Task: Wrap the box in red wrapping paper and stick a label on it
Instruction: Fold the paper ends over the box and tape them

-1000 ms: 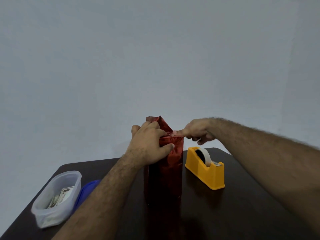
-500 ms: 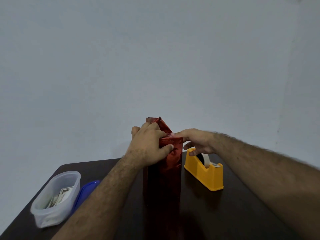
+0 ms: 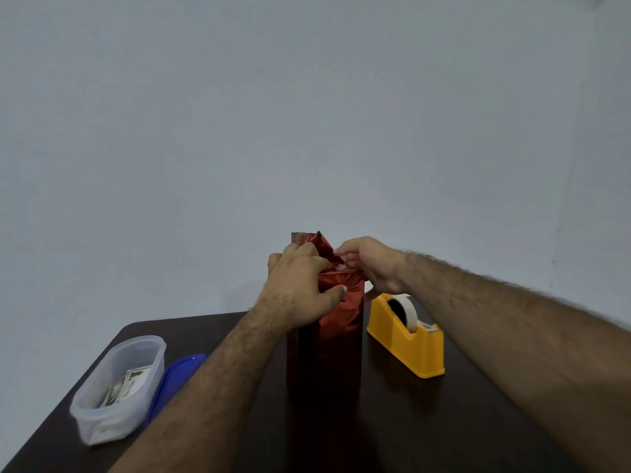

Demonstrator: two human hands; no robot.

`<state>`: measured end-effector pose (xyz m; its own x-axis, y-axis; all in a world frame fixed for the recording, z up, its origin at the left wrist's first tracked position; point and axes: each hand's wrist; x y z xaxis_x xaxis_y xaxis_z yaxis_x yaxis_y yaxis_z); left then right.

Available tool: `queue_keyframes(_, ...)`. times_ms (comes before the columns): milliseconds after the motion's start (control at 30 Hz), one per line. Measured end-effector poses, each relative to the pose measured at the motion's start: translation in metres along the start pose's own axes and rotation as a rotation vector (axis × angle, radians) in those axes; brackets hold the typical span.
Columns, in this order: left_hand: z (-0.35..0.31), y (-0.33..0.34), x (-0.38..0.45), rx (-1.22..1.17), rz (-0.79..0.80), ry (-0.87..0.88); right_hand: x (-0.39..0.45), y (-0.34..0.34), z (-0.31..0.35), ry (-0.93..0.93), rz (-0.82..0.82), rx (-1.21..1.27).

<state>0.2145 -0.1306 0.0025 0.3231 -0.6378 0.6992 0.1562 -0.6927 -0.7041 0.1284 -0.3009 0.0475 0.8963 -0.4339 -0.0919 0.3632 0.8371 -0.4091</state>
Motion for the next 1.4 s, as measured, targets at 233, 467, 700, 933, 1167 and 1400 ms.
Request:
queue_keyframes(233,0.004,0.001,0.002,-0.048,-0.021,-0.004,0.009,-0.01,-0.007,0.039,0.041,-0.027)
queue_keyframes(467,0.003,0.004,0.003,-0.009,-0.015,0.005,0.016,-0.002,-0.015,0.058,0.004,0.082)
queue_keyframes(700,0.003,0.003,0.001,-0.019,-0.034,-0.015,0.012,0.005,-0.009,0.052,-0.048,0.105)
queue_keyframes(933,-0.002,-0.001,-0.002,0.019,0.014,0.014,0.006,0.004,-0.007,0.06,-0.052,0.042)
queue_keyframes(1167,-0.003,-0.003,0.0,0.017,0.031,-0.024,-0.001,-0.001,-0.01,0.018,-0.033,0.135)
queue_keyframes(1400,-0.007,-0.011,0.001,0.018,0.029,-0.079,-0.011,-0.033,-0.055,-0.107,-0.438,-0.099)
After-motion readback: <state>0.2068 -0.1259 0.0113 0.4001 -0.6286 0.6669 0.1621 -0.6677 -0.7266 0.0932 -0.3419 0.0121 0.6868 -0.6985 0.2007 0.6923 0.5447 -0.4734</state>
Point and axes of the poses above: each hand's wrist, its own x-axis towards the middle knuckle, its own y-axis out of the palm, z = x × y, and after that the axes turned 1 degree about z, right-handed
